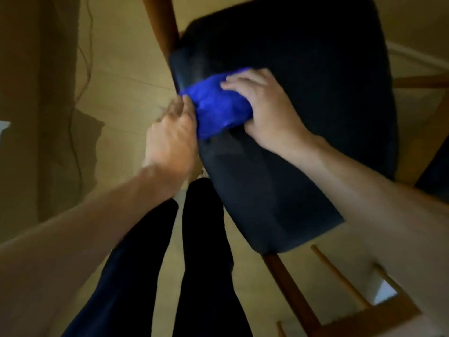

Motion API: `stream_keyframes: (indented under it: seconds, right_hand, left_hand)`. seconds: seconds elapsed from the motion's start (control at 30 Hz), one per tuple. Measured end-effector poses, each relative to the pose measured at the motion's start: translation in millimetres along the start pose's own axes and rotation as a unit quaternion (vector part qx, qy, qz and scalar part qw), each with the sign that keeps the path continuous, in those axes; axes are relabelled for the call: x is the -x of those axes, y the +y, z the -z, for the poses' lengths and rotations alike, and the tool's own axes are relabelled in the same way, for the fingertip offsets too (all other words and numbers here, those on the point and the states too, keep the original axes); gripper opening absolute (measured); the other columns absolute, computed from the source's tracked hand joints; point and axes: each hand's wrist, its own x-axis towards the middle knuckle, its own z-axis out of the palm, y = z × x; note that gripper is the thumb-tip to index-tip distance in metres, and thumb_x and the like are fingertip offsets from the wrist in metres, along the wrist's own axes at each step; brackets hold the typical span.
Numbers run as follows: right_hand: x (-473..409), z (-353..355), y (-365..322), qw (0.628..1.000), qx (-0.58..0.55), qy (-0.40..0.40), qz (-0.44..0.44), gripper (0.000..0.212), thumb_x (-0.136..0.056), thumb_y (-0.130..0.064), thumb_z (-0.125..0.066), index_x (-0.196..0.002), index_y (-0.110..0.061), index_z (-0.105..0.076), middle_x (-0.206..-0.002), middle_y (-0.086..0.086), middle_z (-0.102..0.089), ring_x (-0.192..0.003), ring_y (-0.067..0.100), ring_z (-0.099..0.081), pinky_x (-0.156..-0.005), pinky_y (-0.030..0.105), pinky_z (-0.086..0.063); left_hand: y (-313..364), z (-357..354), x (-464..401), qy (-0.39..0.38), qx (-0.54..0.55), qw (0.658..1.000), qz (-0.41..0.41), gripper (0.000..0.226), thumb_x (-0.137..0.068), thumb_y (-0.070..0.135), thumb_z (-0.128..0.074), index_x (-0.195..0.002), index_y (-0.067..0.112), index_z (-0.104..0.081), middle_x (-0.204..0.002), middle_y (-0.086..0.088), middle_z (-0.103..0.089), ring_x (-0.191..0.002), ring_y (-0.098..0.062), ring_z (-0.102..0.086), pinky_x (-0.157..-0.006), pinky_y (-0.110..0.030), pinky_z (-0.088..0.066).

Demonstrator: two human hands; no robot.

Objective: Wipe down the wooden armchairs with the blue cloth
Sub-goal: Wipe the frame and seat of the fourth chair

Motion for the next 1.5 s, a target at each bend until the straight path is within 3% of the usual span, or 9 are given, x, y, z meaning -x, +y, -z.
stream_keyframes:
  seconds: [0.1, 0.17, 0.3, 0.53, 0.73, 1.07, 1.23, 1.33, 1.5]
  right_hand:
    - [96, -8, 12, 0.997, -0.001, -0.058, -0.048, 0.057, -0.065, 0.010, -0.070, -0.121, -0.001, -0.065, -0.126, 0.015, -0.061, -0.110, 0.037, -0.053, -0.100, 0.038, -0.042]
    - [160, -13, 14, 0.988, 0.004, -0.123, -0.091, 0.058, -0.063, 0.012, -0.071, -0.119, -0.001, -0.066, -0.126, 0.015, -0.062, -0.111, 0.039, -0.055, -0.101, 0.044, -0.045]
    - [206, -13, 8, 0.976, -0.021, -0.163, -0.143, 0.059, -0.062, 0.015, -0.068, -0.118, -0.002, -0.068, -0.123, 0.014, -0.064, -0.111, 0.038, -0.056, -0.103, 0.042, -0.044]
    - [29, -10, -22, 0.998, -0.031, 0.049, -0.028, 0.046, -0.079, 0.008, -0.056, -0.122, -0.007, -0.066, -0.125, 0.009, -0.063, -0.116, 0.029, -0.052, -0.101, 0.036, -0.040]
    - [35, -29, -14, 0.998, -0.008, 0.068, 0.010, 0.042, -0.074, 0.006, -0.059, -0.113, -0.005, -0.067, -0.117, 0.009, -0.065, -0.111, 0.029, -0.051, -0.094, 0.038, -0.043]
    - [224, -19, 24, 0.973, -0.018, -0.226, -0.044, 0.051, -0.066, 0.002, -0.077, -0.114, -0.011, -0.070, -0.116, 0.000, -0.066, -0.112, 0.016, -0.052, -0.096, 0.036, -0.050]
    - [92, 6, 5, 0.998, -0.019, -0.041, 0.051, 0.058, -0.061, 0.014, -0.063, -0.115, -0.005, -0.070, -0.116, 0.009, -0.067, -0.109, 0.030, -0.057, -0.098, 0.041, -0.047]
    - [-11, 10, -16, 0.996, -0.009, 0.075, 0.049, 0.050, -0.072, 0.010, -0.056, -0.118, -0.006, -0.067, -0.118, 0.011, -0.066, -0.109, 0.033, -0.055, -0.097, 0.041, -0.044]
    - [-32, -15, -22, 0.995, 0.022, 0.099, 0.023, 0.053, -0.075, 0.010, -0.053, -0.125, -0.006, -0.063, -0.128, 0.009, -0.060, -0.119, 0.027, -0.048, -0.104, 0.035, -0.039]
  left_hand:
    - [41, -20, 80, -0.063, -0.047, 0.991, -0.105, 0.056, -0.084, 0.007, -0.030, -0.135, 0.006, -0.053, -0.134, -0.009, -0.059, -0.119, -0.021, -0.060, -0.087, -0.028, -0.051]
    - [66, -35, 127, -0.104, -0.027, 0.980, -0.170, 0.047, -0.078, 0.013, -0.044, -0.117, 0.006, -0.069, -0.116, -0.008, -0.070, -0.108, -0.017, -0.067, -0.079, -0.023, -0.054]
    - [80, -40, 160, -0.219, 0.005, 0.957, -0.189, 0.050, -0.091, 0.012, -0.050, -0.140, 0.007, -0.044, -0.137, -0.011, -0.055, -0.123, -0.025, -0.057, -0.090, -0.030, -0.050]
    - [-5, 6, 43, 0.018, 0.099, 0.995, 0.000, 0.020, -0.081, 0.009, -0.063, -0.100, 0.015, -0.062, -0.078, -0.008, -0.065, -0.062, -0.030, -0.055, -0.060, -0.035, -0.046]
    - [17, -23, 59, 0.032, 0.055, 0.997, 0.033, 0.021, -0.087, 0.009, -0.060, -0.108, 0.010, -0.057, -0.093, -0.013, -0.067, -0.085, -0.037, -0.064, -0.070, -0.040, -0.048]
    - [96, -71, 210, -0.238, 0.141, 0.958, -0.077, 0.040, -0.091, 0.016, -0.051, -0.131, 0.019, -0.046, -0.118, -0.002, -0.063, -0.100, -0.020, -0.064, -0.080, -0.030, -0.050]
    - [32, -2, 104, -0.057, 0.126, 0.990, -0.035, 0.028, -0.079, 0.016, -0.069, -0.106, 0.019, -0.062, -0.079, 0.002, -0.065, -0.064, -0.020, -0.062, -0.057, -0.027, -0.050]
    - [-7, 32, 13, 0.030, 0.099, 0.994, 0.023, 0.022, -0.085, 0.009, -0.062, -0.105, 0.018, -0.061, -0.084, -0.003, -0.065, -0.073, -0.025, -0.065, -0.068, -0.038, -0.058]
    - [-15, 20, -16, 0.046, 0.084, 0.995, 0.040, 0.031, -0.090, 0.001, -0.051, -0.118, 0.014, -0.056, -0.103, -0.010, -0.067, -0.092, -0.031, -0.065, -0.082, -0.044, -0.055]
